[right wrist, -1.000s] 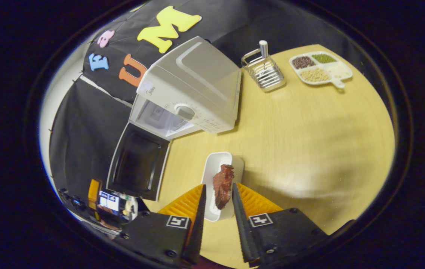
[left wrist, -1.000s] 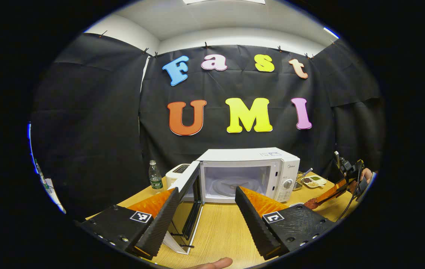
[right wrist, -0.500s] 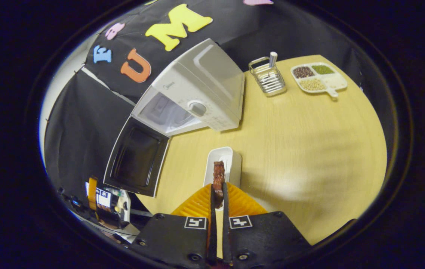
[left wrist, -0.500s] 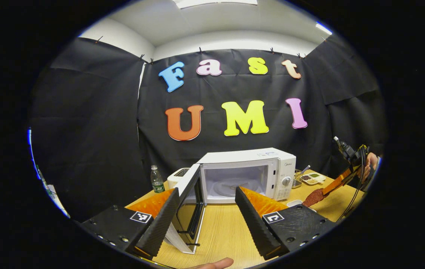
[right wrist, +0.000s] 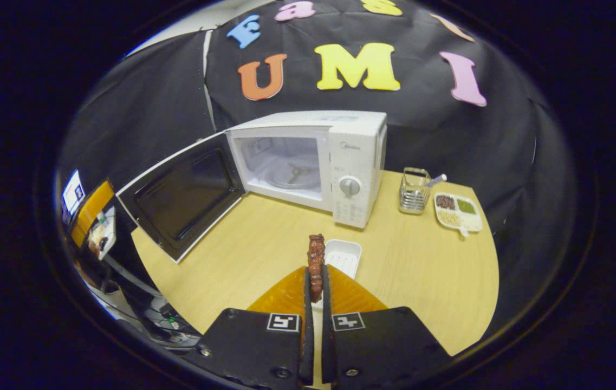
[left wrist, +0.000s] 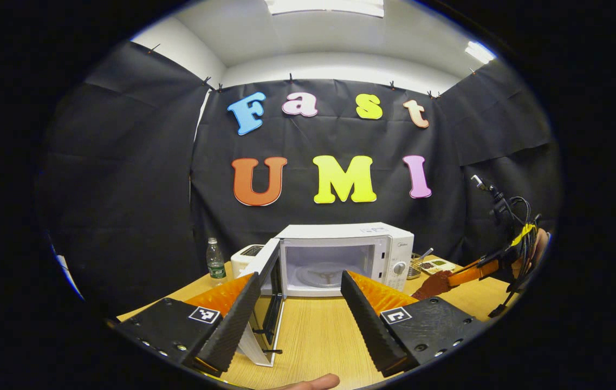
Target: Open the microwave oven with the left hand, put the food in, and close the microwave oven.
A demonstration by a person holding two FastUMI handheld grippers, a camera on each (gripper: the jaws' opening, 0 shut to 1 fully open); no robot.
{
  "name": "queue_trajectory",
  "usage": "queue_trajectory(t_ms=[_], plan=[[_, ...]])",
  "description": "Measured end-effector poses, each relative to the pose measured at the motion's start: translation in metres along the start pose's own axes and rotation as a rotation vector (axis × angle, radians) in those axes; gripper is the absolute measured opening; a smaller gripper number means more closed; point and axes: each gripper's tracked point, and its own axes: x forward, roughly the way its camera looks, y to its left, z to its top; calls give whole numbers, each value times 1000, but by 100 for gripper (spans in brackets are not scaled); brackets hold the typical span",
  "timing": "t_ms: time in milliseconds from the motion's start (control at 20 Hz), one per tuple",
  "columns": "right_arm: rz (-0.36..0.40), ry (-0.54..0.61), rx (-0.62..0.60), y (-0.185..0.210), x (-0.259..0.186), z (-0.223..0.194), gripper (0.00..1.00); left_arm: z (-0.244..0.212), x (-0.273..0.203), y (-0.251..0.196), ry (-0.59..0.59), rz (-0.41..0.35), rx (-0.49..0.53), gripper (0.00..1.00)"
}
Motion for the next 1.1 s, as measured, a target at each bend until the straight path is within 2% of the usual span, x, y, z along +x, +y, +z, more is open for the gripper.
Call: queue_trajectory(t_ms=[250, 600, 850, 1100], plan=[[-47, -144, -32, 48, 29, 25, 9, -10, -5, 10, 21, 15, -2, 92], [-165, -283, 18, 68, 99, 61, 9, -11, -11, 14, 30, -7, -24, 92], [-183, -306, 67, 88, 156, 87, 9, -19, -13, 10, 46, -39, -44, 92], [-151, -322, 143, 107, 218, 119, 9, -21, -14, 16, 44, -51, -76, 92]])
